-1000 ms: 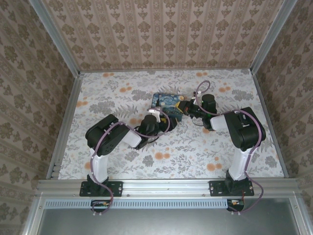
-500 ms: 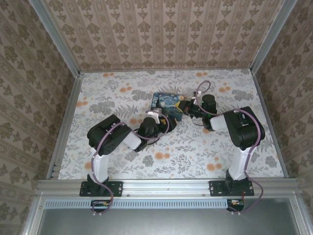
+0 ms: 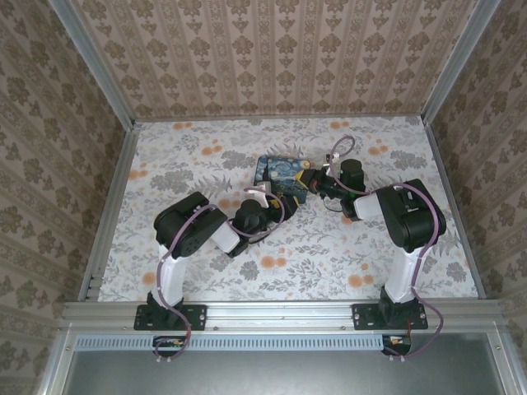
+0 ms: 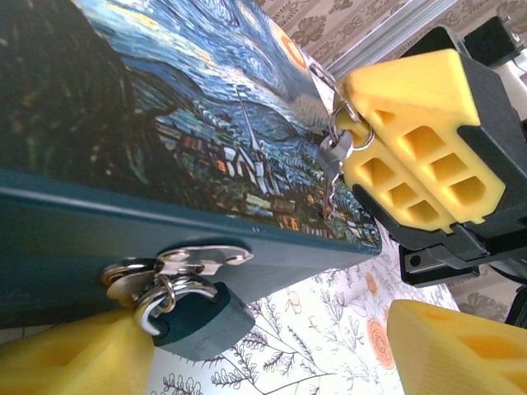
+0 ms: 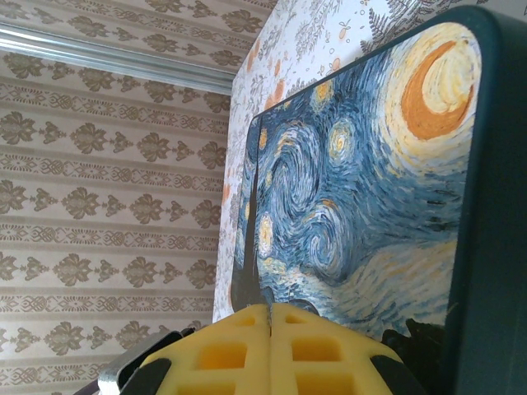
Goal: Unlock the padlock with the key
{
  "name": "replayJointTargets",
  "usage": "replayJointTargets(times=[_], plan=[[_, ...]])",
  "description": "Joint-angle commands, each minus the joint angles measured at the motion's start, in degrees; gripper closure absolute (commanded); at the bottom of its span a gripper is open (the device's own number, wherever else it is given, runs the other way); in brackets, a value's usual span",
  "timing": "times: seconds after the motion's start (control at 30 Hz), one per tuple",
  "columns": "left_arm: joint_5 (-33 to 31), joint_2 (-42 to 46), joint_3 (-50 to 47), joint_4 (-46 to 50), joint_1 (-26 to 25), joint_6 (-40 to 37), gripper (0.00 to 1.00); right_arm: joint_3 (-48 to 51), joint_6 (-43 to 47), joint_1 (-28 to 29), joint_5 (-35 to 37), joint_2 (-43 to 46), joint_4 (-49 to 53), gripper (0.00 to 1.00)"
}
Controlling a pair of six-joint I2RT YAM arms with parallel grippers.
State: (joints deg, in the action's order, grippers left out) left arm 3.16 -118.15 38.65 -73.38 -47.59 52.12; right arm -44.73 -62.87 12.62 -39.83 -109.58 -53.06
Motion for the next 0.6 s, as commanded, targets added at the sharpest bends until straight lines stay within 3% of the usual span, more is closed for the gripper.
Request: replayJointTargets(times=[0.0,0.57], plan=[[-1.34,-1.41,-0.31,1.88,-0.48,2.6,0.24,1.84,0.38,-0.17,1.05,-2.26,4.1,1.0],[-2.61,-2.23,1.25,2.11,-1.6,6.3,0.38,2.53,0.53,-0.23,1.51,-2.43,4.15,1.0]])
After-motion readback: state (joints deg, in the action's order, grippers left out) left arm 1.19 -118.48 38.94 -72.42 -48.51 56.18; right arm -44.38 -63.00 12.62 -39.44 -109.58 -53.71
